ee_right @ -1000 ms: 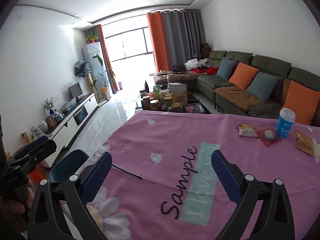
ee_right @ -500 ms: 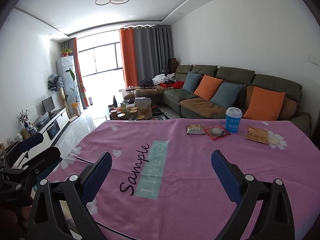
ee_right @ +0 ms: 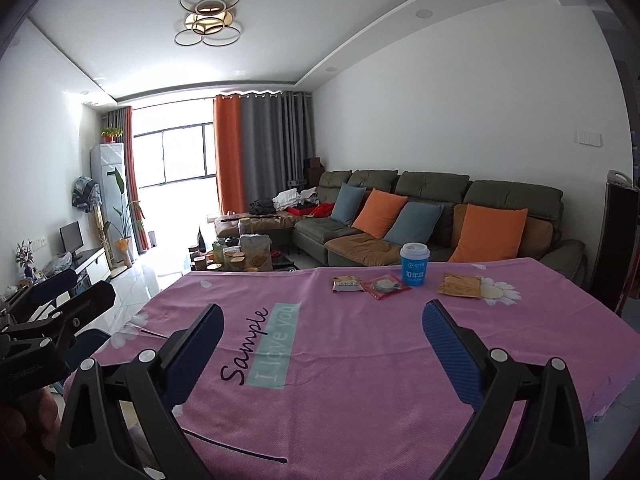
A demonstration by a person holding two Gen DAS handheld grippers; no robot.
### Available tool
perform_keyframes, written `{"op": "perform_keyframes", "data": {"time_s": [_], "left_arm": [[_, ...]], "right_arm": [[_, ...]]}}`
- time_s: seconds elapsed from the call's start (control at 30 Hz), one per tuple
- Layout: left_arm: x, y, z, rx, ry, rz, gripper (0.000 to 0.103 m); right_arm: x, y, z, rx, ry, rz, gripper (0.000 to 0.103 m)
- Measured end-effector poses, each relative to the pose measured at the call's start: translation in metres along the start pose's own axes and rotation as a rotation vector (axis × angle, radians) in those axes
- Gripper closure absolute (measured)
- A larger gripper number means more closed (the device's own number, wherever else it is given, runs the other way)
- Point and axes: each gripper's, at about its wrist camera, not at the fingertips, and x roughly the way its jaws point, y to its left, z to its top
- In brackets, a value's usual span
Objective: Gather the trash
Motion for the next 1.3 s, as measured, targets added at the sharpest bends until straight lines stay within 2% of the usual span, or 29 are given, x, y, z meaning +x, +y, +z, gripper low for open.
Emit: {"op": "perform_keyframes", "data": {"time_s": [0.4, 0.7, 1.03, 1.3], "left_arm": [[-0.040, 0.005, -0.003, -0.012, -0.113, 0.058, 0.006], [-0.055, -0.004, -0.007, 0.032, -0.164, 0.071, 0.006], [-0.054, -0.010, -0.012, 0.043, -0.146, 0.045, 0.006], [-0.048, -0.003, -0.016, 0.024, -0.109, 0.065, 0.006]], "right_arm": [[-0.027, 0.005, -0.010, -0.004, -0.087, -0.024, 0.007], [-0.033, 0.014, -0.012, -0.026, -0.119, 0.012, 0.007], [-0.045, 0.012, -0.018, -0.023, -0.141, -0.032, 0.007], [-0.036, 0.015, -0.020, -0.023, -0.118, -0.019, 0.007]]}}
